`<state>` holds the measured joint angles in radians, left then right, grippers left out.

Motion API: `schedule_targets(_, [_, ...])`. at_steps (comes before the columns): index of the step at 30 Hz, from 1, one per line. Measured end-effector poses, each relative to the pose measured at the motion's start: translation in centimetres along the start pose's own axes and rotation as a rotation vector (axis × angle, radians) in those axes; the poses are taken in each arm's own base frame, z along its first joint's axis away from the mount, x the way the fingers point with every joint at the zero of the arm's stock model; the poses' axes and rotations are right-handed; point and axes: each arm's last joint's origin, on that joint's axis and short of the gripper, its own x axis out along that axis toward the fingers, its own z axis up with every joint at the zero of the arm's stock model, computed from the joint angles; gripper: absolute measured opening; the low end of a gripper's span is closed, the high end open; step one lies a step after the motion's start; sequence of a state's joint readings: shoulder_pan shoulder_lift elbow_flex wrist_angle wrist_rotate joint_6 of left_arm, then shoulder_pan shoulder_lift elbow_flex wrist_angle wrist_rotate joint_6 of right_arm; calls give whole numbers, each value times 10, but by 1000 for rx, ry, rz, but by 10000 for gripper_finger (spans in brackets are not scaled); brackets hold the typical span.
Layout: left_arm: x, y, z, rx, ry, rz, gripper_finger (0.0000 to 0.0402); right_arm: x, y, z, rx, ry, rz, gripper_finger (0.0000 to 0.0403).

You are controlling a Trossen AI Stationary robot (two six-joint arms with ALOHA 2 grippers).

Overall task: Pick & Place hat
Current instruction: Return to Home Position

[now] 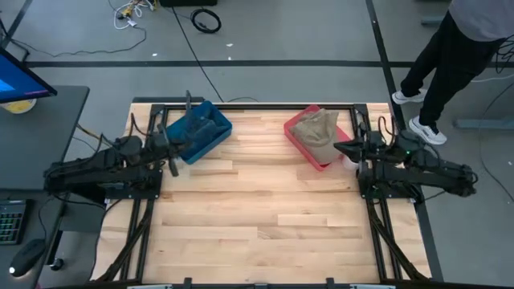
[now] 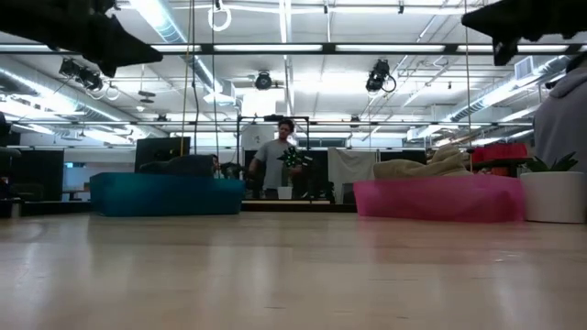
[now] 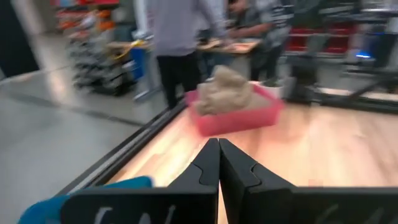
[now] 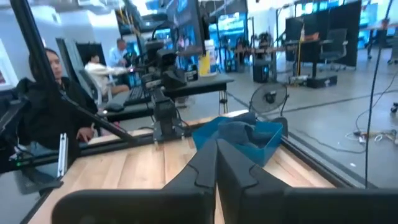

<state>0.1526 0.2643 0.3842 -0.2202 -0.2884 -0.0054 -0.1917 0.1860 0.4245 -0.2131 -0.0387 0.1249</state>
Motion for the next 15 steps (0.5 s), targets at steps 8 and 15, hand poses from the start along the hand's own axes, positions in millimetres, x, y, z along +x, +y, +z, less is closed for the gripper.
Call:
schedule_targets(8, [-19,1,-15,50,-133,-86,3,-13,-4,-32,-2,-20,-4,9])
schedule_targets(15, [-12,-4,-40,102,-140,-191,3,-5,-7,-51,33,11,-37,9])
